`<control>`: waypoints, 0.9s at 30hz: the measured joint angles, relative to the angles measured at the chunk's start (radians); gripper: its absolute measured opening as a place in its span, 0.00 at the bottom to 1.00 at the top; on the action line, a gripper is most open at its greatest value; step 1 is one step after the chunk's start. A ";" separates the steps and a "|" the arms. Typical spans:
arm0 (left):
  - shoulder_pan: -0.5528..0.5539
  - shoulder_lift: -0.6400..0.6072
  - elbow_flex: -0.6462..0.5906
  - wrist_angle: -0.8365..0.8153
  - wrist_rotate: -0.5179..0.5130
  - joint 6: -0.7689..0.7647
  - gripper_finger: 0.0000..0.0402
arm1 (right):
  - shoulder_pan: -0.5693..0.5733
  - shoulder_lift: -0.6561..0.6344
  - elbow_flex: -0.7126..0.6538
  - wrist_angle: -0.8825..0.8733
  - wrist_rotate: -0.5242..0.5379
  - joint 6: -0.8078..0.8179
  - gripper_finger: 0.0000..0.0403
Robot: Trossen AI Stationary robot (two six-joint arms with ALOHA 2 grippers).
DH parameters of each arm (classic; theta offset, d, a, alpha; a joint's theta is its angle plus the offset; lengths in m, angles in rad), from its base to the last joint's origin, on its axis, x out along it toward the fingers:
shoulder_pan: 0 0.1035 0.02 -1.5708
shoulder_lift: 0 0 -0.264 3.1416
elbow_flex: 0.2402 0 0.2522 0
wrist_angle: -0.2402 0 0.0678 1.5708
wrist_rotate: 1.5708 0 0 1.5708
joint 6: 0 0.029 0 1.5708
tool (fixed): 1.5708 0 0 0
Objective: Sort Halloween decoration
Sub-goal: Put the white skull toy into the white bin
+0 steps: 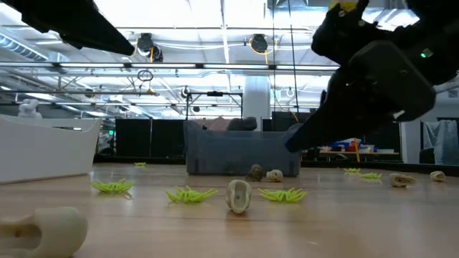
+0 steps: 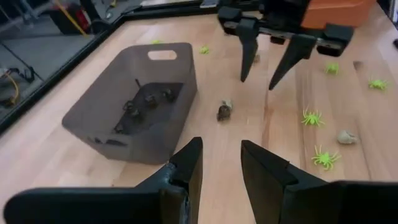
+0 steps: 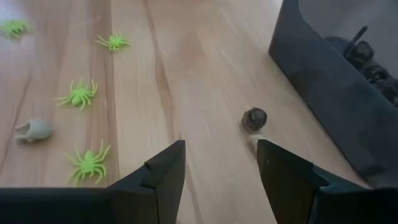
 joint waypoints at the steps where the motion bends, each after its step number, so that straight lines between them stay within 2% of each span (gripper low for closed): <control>1: 0.001 0.009 0.000 0.017 0.000 0.019 0.27 | -0.011 0.002 0.000 0.006 -0.010 0.000 0.45; 11: 0.013 0.044 0.000 0.096 -0.007 0.111 0.27 | -0.124 0.002 0.000 -0.047 -0.158 -0.017 0.49; 19: 0.034 0.044 0.000 0.090 -0.007 0.133 0.27 | -0.150 0.013 0.000 -0.061 -0.173 -0.073 0.49; 22: 0.035 0.044 0.000 0.090 -0.007 0.133 0.27 | -0.164 0.047 0.000 -0.021 -0.207 -0.076 0.49; 27: 0.034 0.044 0.000 0.090 -0.007 0.132 0.27 | -0.170 0.096 0.001 0.045 -0.199 -0.071 0.49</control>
